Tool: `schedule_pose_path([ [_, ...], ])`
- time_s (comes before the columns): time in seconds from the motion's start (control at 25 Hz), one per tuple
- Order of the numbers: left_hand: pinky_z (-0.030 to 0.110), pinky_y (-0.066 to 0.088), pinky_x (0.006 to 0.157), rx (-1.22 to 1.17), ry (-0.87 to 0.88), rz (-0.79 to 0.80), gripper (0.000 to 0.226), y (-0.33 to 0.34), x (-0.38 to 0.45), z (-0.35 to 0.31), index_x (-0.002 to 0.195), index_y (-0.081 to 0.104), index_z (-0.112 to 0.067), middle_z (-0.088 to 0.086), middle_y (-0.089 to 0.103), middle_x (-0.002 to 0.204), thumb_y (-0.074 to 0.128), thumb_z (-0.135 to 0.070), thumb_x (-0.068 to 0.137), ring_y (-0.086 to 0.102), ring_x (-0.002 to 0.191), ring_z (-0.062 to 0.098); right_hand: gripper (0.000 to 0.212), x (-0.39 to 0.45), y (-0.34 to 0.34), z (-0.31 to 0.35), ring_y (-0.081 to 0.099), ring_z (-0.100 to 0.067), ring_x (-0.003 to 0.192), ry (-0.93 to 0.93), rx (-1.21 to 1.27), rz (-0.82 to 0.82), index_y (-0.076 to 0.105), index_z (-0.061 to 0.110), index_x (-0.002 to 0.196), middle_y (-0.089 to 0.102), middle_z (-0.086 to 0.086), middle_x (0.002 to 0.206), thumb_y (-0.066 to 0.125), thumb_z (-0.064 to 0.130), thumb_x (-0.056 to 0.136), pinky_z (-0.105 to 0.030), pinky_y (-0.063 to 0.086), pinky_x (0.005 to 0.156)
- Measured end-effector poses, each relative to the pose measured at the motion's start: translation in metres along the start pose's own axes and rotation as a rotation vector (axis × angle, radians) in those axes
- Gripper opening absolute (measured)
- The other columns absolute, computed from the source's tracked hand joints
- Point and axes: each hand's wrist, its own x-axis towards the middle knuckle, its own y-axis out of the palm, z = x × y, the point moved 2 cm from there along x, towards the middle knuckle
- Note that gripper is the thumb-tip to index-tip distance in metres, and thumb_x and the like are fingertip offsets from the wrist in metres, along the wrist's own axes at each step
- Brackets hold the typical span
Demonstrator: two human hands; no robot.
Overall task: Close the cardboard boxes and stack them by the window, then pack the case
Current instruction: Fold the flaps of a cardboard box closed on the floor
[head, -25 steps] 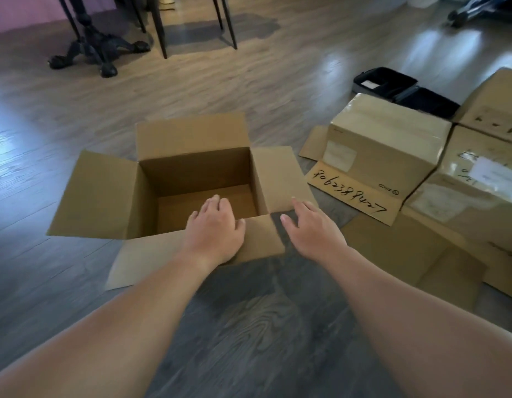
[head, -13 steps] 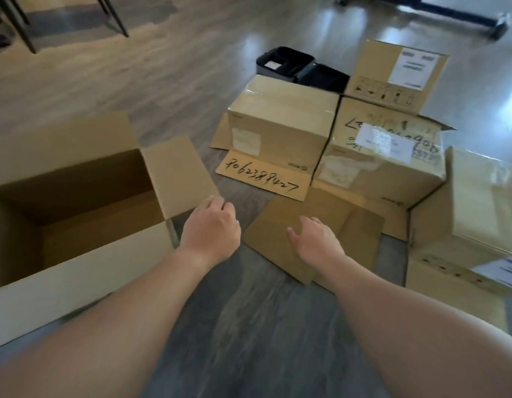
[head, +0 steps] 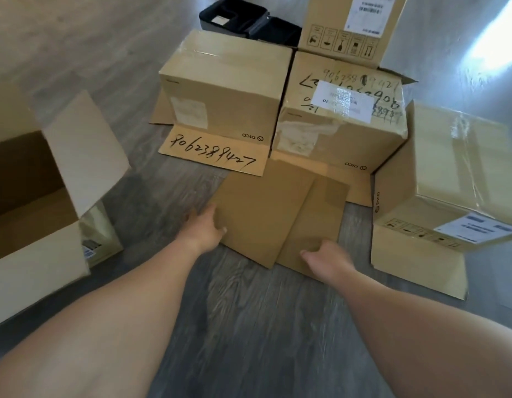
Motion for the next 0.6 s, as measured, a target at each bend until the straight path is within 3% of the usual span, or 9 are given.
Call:
schedule_pose_path([
  [0.08, 0.055, 0.028, 0.117, 0.07, 0.004, -0.005, 0.08, 0.008, 0.005, 0.002, 0.158, 0.015, -0.034, 0.008, 0.002, 0.166, 0.06, -0.05, 0.094, 0.009, 0.151, 0.036, 0.042, -0.002, 0.006, 0.006, 0.057, -0.028, 0.107, -0.037, -0.042, 0.006, 0.058, 0.016, 0.117, 0.059, -0.007, 0.12, 0.058, 0.05, 0.09, -0.037, 0.05, 0.088],
  [0.24, 0.052, 0.027, 0.118, 0.173, 0.118, -0.034, 0.084, 0.027, -0.002, -0.008, 0.157, 0.022, -0.033, 0.004, 0.008, 0.164, 0.07, -0.033, 0.089, 0.012, 0.15, 0.033, 0.026, -0.011, 0.026, 0.028, 0.059, -0.03, 0.101, -0.135, -0.026, -0.01, 0.058, 0.019, 0.089, 0.063, -0.001, 0.095, 0.059, 0.045, 0.085, -0.039, 0.05, 0.09],
  [0.32, 0.044, 0.023, 0.122, 0.145, 0.174, -0.045, 0.082, 0.035, -0.007, -0.012, 0.157, 0.026, -0.028, 0.006, 0.008, 0.165, 0.07, -0.024, 0.088, 0.015, 0.15, 0.031, 0.037, -0.013, 0.035, 0.035, 0.057, -0.032, 0.105, -0.129, 0.047, -0.063, 0.057, 0.013, 0.102, 0.062, -0.005, 0.103, 0.062, 0.044, 0.083, -0.039, 0.049, 0.091],
  [0.4, 0.032, 0.02, 0.121, 0.064, 0.201, -0.049, 0.076, 0.039, -0.011, -0.015, 0.154, 0.036, -0.019, 0.007, 0.014, 0.164, 0.069, -0.024, 0.086, 0.021, 0.149, 0.029, 0.041, -0.009, 0.032, 0.037, 0.056, -0.024, 0.086, 0.032, 0.303, -0.169, 0.049, 0.014, 0.102, 0.059, -0.003, 0.099, 0.069, 0.045, 0.085, -0.033, 0.048, 0.072],
  [0.48, 0.028, 0.028, 0.113, 0.004, 0.197, -0.072, 0.067, 0.038, -0.017, -0.02, 0.146, 0.049, -0.01, 0.008, 0.031, 0.157, 0.07, -0.033, 0.086, 0.033, 0.142, 0.028, 0.041, -0.007, 0.024, 0.033, 0.051, -0.017, 0.067, 0.217, 0.575, -0.273, 0.047, 0.009, 0.086, 0.058, -0.002, 0.086, 0.07, 0.043, 0.089, -0.027, 0.038, 0.052],
  [0.6, 0.032, 0.047, 0.095, -0.075, 0.148, -0.107, 0.045, 0.031, -0.021, -0.021, 0.117, 0.066, -0.009, 0.008, 0.06, 0.12, 0.072, -0.04, 0.085, 0.058, 0.11, 0.026, 0.03, -0.01, 0.022, 0.022, 0.055, -0.022, 0.068, 0.238, 0.484, -0.277, 0.052, 0.013, 0.08, 0.061, -0.007, 0.082, 0.067, 0.034, 0.094, -0.027, 0.038, 0.051],
])
